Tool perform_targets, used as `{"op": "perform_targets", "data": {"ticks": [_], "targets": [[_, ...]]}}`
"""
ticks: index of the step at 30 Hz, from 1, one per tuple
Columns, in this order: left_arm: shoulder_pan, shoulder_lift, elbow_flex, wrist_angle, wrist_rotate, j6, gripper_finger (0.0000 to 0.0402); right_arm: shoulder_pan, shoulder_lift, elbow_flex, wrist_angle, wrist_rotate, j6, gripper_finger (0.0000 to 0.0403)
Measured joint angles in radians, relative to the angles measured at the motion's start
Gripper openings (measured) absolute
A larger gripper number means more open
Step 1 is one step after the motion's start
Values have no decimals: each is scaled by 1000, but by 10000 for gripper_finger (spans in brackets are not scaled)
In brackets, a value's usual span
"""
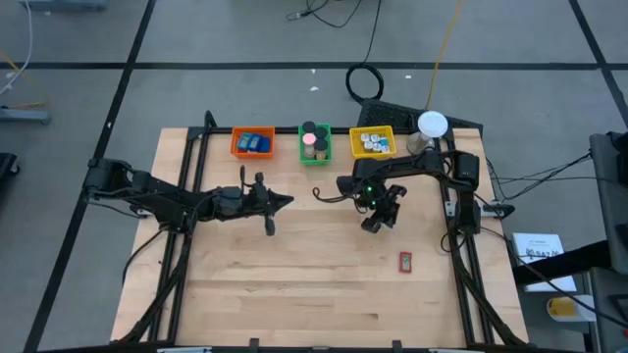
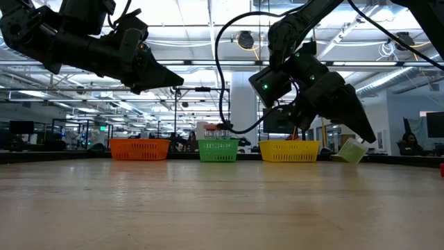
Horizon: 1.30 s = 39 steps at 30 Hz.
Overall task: Pick & Place Office items
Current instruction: Put the green charger adapter into the yellow bin
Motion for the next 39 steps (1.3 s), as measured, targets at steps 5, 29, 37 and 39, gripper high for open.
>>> {"op": "perform_targets", "data": {"ticks": [5, 29, 37, 39], "targets": [[0, 0, 0, 0, 0, 0, 6, 0, 16, 0, 1, -9, 2, 50], [0, 0, 0, -6, -7, -3, 10, 2, -14, -5, 51, 90, 26, 144], [0, 0, 0, -20, -7, -14, 12, 107, -219, -102, 148, 276, 98, 186], [0, 0, 0, -29, -7, -15, 12, 158, -304, -186, 241, 319, 136, 197]]}}
